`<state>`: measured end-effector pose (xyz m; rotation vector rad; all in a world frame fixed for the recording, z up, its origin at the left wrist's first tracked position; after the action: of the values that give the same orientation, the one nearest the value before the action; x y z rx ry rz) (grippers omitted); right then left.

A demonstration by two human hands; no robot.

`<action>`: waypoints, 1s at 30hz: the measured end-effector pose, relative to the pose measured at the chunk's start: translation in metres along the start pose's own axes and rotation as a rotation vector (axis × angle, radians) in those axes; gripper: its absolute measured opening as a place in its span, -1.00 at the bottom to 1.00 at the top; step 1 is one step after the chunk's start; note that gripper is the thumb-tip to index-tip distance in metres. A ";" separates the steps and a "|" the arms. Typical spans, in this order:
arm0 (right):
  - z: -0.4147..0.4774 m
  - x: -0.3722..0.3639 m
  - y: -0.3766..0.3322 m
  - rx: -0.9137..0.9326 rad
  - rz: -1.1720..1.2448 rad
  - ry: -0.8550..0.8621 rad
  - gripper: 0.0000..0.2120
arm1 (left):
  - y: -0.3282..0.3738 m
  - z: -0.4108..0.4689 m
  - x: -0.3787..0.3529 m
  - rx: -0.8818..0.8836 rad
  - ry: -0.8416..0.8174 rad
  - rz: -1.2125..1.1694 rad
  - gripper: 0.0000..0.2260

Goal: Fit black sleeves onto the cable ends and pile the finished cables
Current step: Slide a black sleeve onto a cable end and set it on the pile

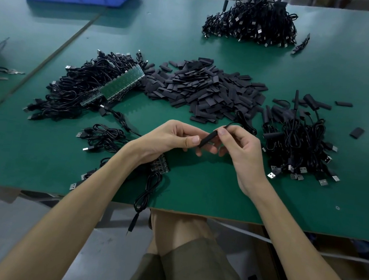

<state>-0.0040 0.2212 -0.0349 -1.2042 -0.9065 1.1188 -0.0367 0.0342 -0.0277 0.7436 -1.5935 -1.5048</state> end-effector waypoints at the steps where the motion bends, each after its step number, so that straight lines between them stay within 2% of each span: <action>1: 0.000 0.000 0.000 -0.002 -0.002 0.004 -0.82 | -0.001 0.000 0.001 0.005 0.004 -0.003 -0.64; 9: -0.001 -0.002 0.000 -0.035 0.009 -0.028 -0.84 | -0.003 -0.001 0.004 0.017 0.081 -0.044 -0.62; 20: -0.001 -0.001 -0.001 -0.042 0.044 -0.025 -0.85 | -0.002 -0.001 0.000 0.063 0.047 -0.028 -0.81; 24: 0.000 0.001 0.000 -0.043 0.072 -0.025 -0.88 | 0.003 0.000 -0.005 0.054 -0.025 0.021 -0.84; 27: -0.001 0.000 -0.001 -0.048 0.071 -0.056 -0.88 | 0.013 0.005 -0.006 0.026 -0.005 0.196 -0.67; 30: -0.003 -0.001 -0.005 -0.085 0.106 -0.102 -0.87 | 0.023 0.015 -0.003 0.103 0.191 0.210 -0.46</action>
<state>-0.0010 0.2194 -0.0300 -1.2867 -0.9854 1.2460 -0.0459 0.0470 -0.0048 0.7298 -1.5601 -1.1732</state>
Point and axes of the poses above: each hand's wrist, its own z-axis towards the middle knuckle, its own x-axis out of the back of the hand, y = z × x, the point moved 4 cm from there along z, towards the middle knuckle, and after that the axes turned 13 degrees about y, right-handed, at the moved point
